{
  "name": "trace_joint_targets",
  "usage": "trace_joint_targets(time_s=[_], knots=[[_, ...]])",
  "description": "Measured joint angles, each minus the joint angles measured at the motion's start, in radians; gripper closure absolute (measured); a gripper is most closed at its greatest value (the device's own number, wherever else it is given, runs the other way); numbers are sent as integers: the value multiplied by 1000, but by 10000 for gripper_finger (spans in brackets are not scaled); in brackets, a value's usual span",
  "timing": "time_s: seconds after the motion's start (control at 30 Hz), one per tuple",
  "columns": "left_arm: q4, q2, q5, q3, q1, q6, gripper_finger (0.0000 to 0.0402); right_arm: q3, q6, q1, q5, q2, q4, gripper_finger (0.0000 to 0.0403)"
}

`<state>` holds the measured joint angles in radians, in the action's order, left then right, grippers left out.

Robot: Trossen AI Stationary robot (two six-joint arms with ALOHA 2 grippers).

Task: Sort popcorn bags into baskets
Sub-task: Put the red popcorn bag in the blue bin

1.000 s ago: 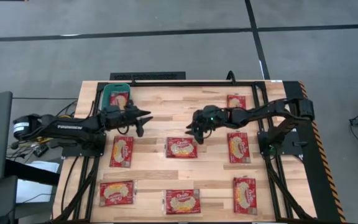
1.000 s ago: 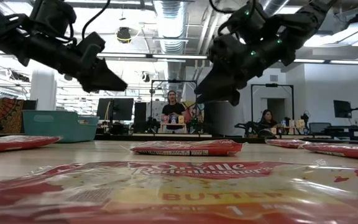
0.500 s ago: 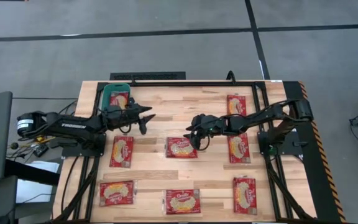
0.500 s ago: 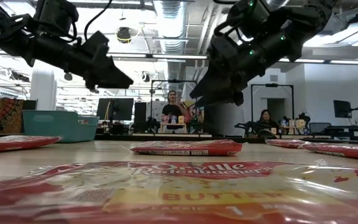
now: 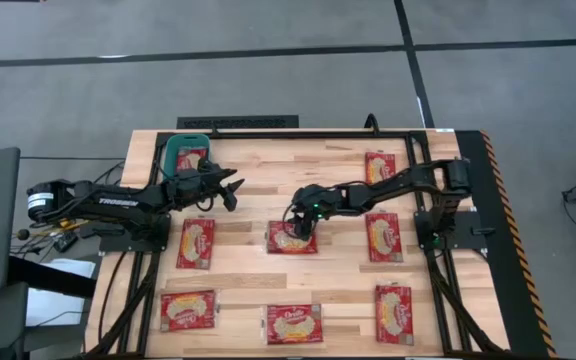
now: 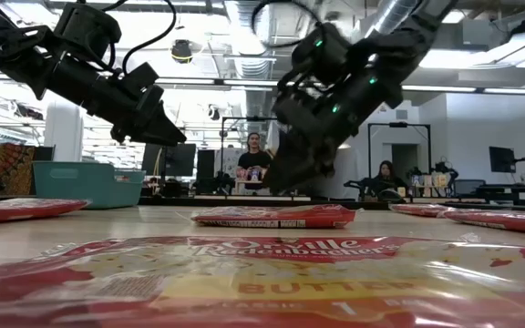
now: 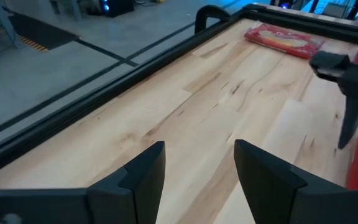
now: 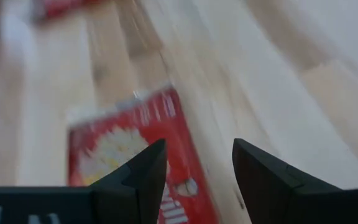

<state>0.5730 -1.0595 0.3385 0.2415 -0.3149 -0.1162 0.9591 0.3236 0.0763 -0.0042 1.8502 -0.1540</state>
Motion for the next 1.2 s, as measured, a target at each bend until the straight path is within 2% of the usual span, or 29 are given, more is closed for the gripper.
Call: trace_joint_targets(time_s=[0.17, 0.33, 0.43, 0.63, 0.7, 0.8, 0.97, 1.2], knots=[[-22, 0, 0, 0, 0, 11, 219, 76, -39, -17, -71, 70, 105, 202], [-31, 0, 1, 0, 0, 18, 219, 122, -53, -31, -76, 116, 178, 226], [-33, 0, 1, 0, 0, 18, 219, 135, -59, -30, -77, 139, 192, 262], [-35, 0, 1, 0, 0, 29, 219, 137, -71, -29, -77, 139, 212, 381], [-35, 0, -13, 0, 0, 27, 219, 134, -88, -28, -66, 117, 225, 386], [-24, 0, -101, 0, -1, 3, 219, 130, -130, -37, 6, 81, 250, 381], [41, -8, -303, 2, 0, -47, 219, 130, -331, -75, 239, 7, 241, 392], [54, -10, -346, 2, 0, -75, 219, 130, -591, -148, 484, -53, 167, 389]])
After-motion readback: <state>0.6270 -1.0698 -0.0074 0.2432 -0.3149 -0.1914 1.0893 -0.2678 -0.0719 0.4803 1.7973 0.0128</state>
